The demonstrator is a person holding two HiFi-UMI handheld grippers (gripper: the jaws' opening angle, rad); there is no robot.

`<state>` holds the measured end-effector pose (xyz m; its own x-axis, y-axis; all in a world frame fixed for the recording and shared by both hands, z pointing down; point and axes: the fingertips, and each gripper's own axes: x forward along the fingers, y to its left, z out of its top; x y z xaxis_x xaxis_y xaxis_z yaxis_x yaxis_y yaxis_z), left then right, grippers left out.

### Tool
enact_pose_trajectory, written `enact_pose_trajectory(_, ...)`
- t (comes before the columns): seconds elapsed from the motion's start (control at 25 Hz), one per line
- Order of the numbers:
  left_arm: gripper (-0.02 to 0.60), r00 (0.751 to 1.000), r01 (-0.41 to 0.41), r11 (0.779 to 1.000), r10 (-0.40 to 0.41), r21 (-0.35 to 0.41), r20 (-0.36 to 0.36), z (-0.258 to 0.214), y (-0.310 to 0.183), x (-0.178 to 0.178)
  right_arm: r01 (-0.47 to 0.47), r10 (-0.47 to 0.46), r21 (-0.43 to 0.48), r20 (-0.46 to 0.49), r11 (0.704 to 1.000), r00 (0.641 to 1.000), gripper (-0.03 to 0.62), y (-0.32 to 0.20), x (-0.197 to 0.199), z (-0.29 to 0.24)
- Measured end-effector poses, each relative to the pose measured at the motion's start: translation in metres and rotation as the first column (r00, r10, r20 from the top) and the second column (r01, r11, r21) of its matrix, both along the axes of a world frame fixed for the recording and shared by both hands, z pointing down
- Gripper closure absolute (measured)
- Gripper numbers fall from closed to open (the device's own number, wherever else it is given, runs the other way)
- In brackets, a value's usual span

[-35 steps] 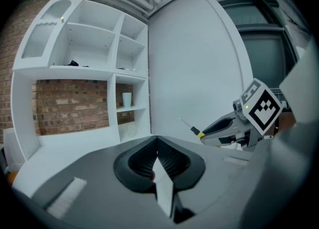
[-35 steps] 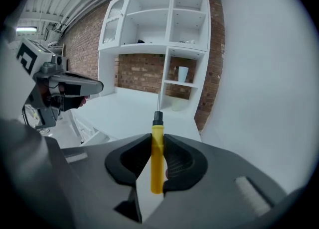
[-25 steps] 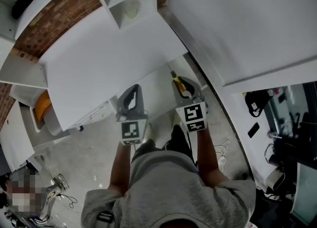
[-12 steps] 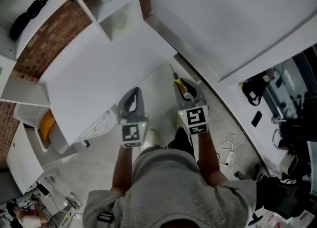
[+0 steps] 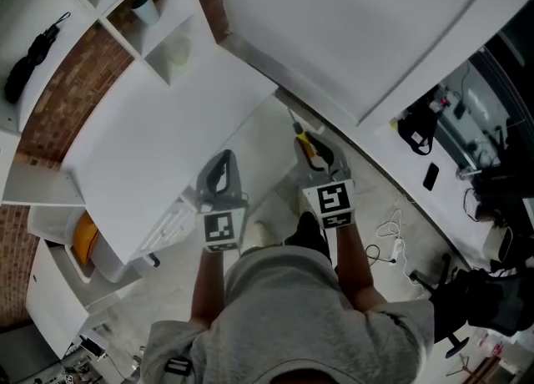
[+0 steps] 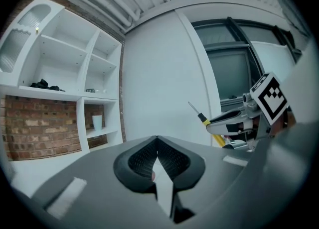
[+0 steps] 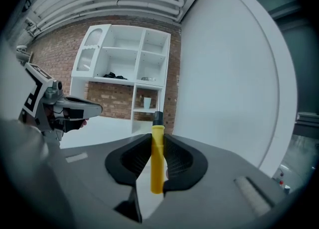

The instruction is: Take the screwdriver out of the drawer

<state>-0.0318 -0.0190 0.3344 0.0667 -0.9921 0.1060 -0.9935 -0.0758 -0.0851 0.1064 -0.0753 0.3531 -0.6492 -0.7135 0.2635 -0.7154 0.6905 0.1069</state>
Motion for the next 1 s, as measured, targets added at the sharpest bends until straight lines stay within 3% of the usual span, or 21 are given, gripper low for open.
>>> enact_pose_trajectory(0.56,0.569,0.996,-0.092,0.996,0.092,0.003,0.015,-0.005,0.010,0.031,-0.092,0.092,0.034,0.023,0.995,0.996,0.516,0.029,0.041,-0.009)
enact_pose_trajectory(1.0,0.569,0.994,-0.103,0.995,0.103,0.005,0.025,-0.007,0.012,0.039,-0.106,0.104,0.039,0.046,0.994,0.993,0.514,0.032,0.050,-0.012)
